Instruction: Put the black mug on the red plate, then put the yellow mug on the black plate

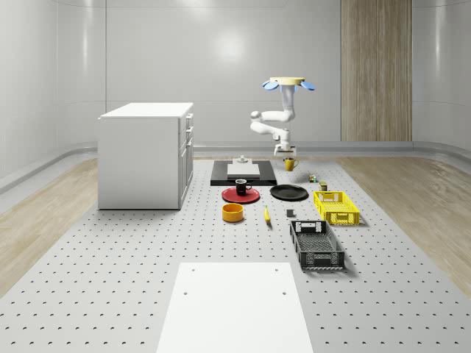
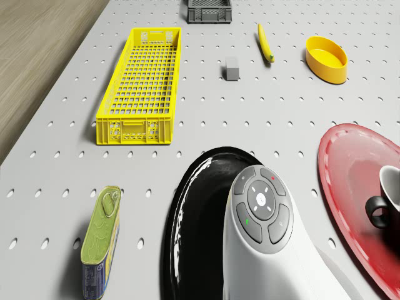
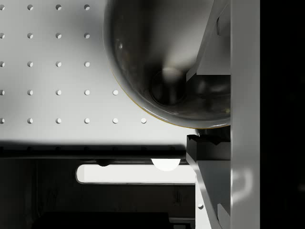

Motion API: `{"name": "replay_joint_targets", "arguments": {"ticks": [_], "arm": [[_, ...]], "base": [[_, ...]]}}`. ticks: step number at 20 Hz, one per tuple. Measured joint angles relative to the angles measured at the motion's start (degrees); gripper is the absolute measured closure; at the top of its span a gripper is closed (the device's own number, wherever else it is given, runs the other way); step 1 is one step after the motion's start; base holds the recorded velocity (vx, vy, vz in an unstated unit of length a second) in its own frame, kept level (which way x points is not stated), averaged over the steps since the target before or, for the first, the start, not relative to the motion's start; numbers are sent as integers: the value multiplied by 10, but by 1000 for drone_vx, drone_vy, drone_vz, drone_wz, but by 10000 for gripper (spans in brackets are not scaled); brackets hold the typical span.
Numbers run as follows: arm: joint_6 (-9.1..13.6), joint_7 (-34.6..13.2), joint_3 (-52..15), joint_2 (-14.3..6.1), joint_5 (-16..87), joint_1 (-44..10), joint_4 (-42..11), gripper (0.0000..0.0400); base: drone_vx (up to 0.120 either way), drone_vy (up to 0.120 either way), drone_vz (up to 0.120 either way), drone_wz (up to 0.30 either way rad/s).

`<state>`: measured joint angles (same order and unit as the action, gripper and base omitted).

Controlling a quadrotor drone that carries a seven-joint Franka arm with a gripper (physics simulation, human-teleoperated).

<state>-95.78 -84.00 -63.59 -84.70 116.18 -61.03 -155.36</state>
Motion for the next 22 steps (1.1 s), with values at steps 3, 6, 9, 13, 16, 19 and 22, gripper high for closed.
{"name": "replay_joint_targets", "arguments": {"ticks": [3, 6, 9, 13, 16, 19, 22], "arm": [[-1, 0, 0, -1, 0, 0, 0, 290], [-1, -1, 0, -1, -1, -1, 0, 290], [-2, -1, 0, -2, -1, -1, 0, 290], [-3, -1, 0, -3, -1, -1, 0, 290], [-3, -1, 0, -3, -2, -2, 0, 290], [-4, -2, 0, -4, -2, -2, 0, 290], [-4, -2, 0, -5, -2, -2, 0, 290]], "base": [[120, -27, 0, 0], [120, -120, 0, 0], [120, -40, 0, 0], [120, 0, -70, 0], [120, 0, -120, 0], [120, -67, -107, 0], [120, -27, 0, 0]]}}
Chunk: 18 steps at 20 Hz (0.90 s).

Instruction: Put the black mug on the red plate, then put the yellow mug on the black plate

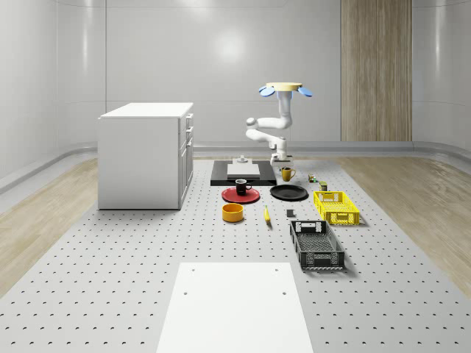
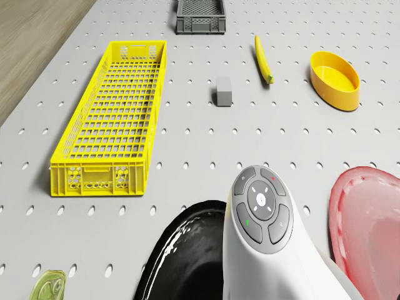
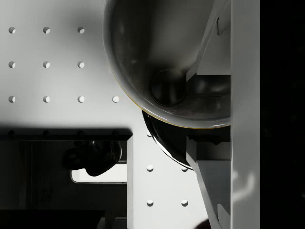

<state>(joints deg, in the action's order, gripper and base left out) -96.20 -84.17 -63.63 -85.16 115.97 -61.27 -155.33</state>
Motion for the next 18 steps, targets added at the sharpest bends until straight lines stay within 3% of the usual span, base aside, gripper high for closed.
{"name": "replay_joint_targets", "arguments": {"ticks": [15, 18], "arm": [[-2, -1, 0, -2, -1, -1, 0, 290], [-5, -1, 5, -2, 3, -3, 3, 290]], "base": [[120, 0, 0, 0], [0, 0, 0, 0]]}}
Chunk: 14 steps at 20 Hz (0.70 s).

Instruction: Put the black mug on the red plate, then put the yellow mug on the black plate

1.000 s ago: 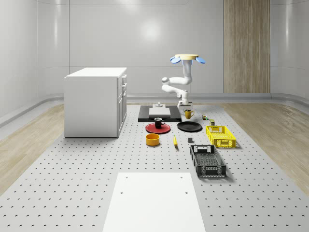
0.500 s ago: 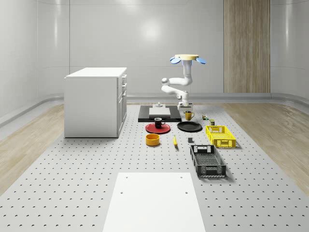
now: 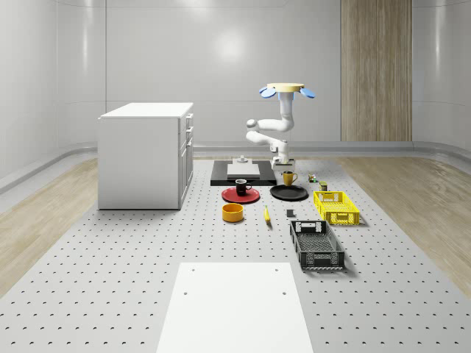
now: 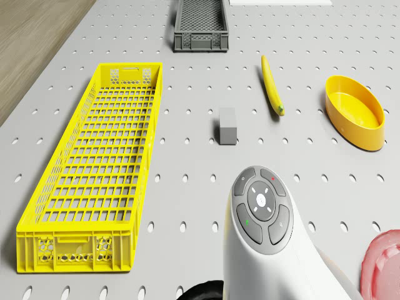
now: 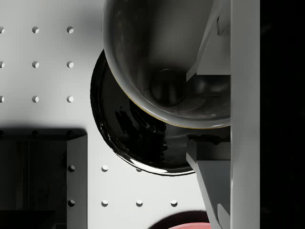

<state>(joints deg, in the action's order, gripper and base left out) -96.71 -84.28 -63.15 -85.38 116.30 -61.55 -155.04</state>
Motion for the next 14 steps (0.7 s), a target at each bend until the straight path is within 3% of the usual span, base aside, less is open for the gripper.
{"name": "replay_joint_targets", "arguments": {"ticks": [14], "arm": [[-37, 1, 73, 16, 68, -22, 47, 290]], "base": [[0, 0, 0, 0]]}}
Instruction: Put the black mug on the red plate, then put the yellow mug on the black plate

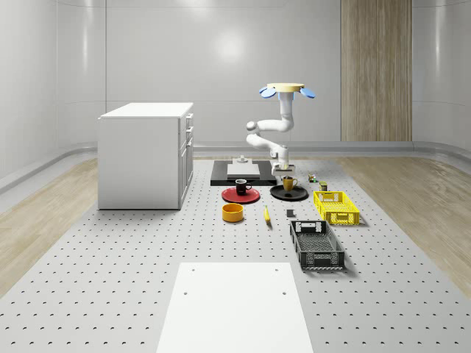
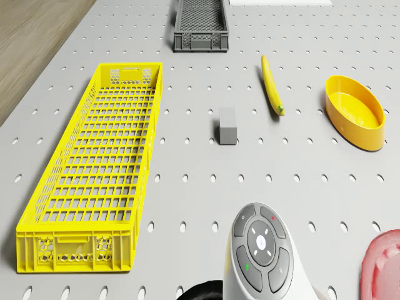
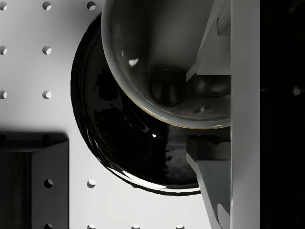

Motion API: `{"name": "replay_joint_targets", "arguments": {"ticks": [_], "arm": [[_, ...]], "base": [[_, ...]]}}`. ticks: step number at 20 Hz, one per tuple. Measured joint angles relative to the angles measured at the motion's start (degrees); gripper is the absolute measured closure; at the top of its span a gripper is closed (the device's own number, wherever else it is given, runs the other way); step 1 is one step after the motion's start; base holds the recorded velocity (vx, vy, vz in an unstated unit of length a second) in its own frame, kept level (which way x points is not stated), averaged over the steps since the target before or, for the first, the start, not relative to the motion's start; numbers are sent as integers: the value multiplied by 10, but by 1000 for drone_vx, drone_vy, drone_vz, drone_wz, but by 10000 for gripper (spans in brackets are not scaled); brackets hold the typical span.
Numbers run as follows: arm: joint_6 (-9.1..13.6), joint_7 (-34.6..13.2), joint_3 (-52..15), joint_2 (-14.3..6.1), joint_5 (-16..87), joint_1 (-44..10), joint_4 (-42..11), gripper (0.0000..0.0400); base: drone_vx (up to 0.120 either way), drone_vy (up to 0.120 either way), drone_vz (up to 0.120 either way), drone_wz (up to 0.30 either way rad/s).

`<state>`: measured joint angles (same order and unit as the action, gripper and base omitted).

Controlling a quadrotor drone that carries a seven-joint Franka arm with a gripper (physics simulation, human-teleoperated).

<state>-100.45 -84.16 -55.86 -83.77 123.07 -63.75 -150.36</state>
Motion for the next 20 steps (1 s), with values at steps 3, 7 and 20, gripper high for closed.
{"name": "replay_joint_targets", "arguments": {"ticks": [3, 7, 20], "arm": [[-4, 1, 9, 4, 9, -2, 7, 226], [0, 2, 6, 5, 7, 0, 4, 83], [34, 2, -50, -5, -43, 20, -35, 3]], "base": [[0, 0, 0, 0], [0, 0, 0, 0], [0, 0, 0, 0]]}}
